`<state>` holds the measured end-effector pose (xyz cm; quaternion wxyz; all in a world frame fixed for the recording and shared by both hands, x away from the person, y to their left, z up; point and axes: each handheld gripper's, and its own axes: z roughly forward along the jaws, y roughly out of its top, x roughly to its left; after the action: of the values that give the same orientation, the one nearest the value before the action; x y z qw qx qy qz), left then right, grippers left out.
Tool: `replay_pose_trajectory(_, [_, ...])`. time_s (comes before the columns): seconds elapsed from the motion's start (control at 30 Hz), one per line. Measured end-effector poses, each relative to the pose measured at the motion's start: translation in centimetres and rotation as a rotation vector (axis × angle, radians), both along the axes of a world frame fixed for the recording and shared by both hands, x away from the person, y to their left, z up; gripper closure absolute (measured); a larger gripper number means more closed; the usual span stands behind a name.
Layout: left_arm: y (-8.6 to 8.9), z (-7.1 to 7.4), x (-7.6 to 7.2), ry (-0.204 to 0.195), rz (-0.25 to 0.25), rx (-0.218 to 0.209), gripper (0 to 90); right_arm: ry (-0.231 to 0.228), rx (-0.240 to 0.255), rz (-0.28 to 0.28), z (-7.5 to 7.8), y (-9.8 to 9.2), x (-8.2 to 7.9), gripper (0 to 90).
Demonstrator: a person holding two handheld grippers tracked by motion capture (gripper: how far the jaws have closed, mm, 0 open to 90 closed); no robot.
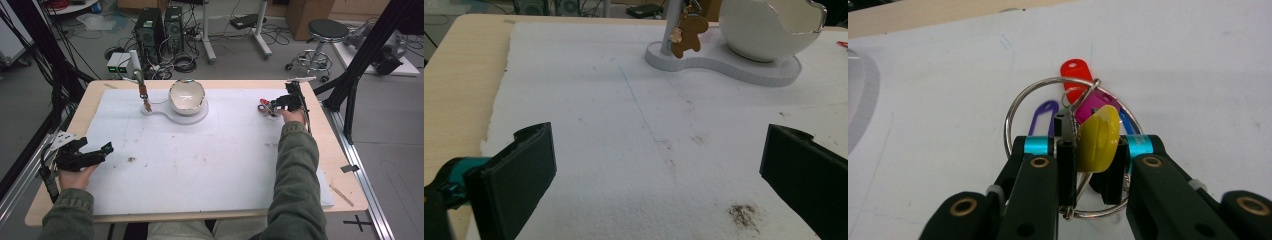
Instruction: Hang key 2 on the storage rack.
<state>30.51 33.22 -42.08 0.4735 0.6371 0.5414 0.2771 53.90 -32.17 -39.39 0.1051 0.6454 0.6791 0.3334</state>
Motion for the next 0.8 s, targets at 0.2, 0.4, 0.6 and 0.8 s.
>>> replay_pose_trajectory(0.2, [0.0,0.0,0.0,-0.002,0.000,-0.003,2.0,-0.030,0.042,0.033,1.2,0.3,-0.6,81.8])
replay_pose_trajectory(0.4, [-0.1,0.0,0.1,-0.004,-0.002,-0.005,2.0,-0.055,0.072,0.061,2.4,0.7,-1.1,81.8])
replay_pose_trajectory(0.6, [0.0,0.0,0.1,-0.007,0.000,-0.011,2.0,-0.072,0.084,0.088,3.3,1.1,-1.6,81.7])
replay_pose_trajectory(0.8, [-0.1,0.0,0.2,-0.006,0.000,-0.011,2.0,-0.088,0.105,0.112,4.3,1.2,-2.3,81.5])
